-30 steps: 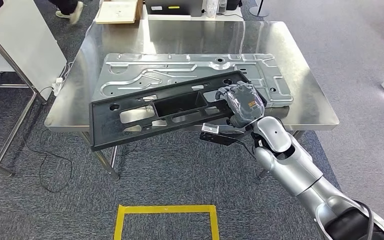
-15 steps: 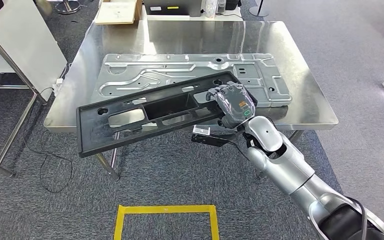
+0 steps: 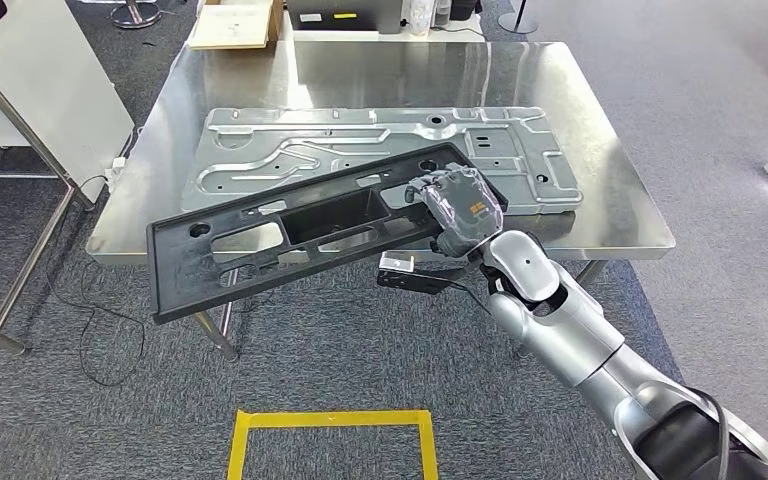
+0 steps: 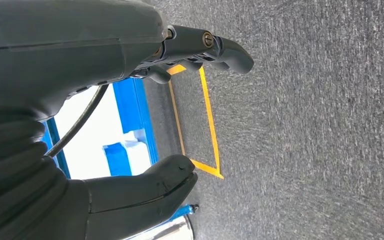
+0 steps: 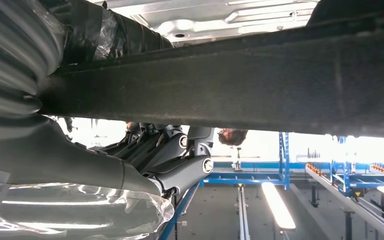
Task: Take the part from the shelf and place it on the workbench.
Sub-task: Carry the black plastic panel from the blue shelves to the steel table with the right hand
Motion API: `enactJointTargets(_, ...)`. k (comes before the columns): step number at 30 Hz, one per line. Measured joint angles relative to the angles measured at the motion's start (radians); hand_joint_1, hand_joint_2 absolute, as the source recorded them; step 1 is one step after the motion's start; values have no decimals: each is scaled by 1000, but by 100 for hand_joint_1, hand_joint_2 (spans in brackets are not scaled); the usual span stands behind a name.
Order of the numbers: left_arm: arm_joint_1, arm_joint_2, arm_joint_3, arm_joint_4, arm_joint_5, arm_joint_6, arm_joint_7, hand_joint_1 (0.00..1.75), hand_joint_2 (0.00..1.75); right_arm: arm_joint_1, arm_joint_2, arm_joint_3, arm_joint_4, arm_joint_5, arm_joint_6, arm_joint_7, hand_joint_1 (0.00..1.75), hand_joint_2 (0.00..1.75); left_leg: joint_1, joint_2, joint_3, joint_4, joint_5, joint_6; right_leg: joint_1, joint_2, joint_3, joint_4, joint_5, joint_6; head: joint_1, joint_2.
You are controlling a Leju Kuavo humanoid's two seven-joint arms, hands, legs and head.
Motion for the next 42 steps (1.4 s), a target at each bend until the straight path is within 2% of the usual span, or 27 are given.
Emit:
enactJointTargets(35,-1,0,0,0,14,13,4,0,175,-19,6,7,30,-15,-6,-18,175,175,0,0,0,0,0,0,0,0,0,0,0,0,0,0)
enactJointTargets(42,-1,0,0,0,18,12,0,0,175,-16,-33,-5,30,-32,-10,-20,175,175,0,0,0,0,0,0,0,0,0,0,0,0,0,0)
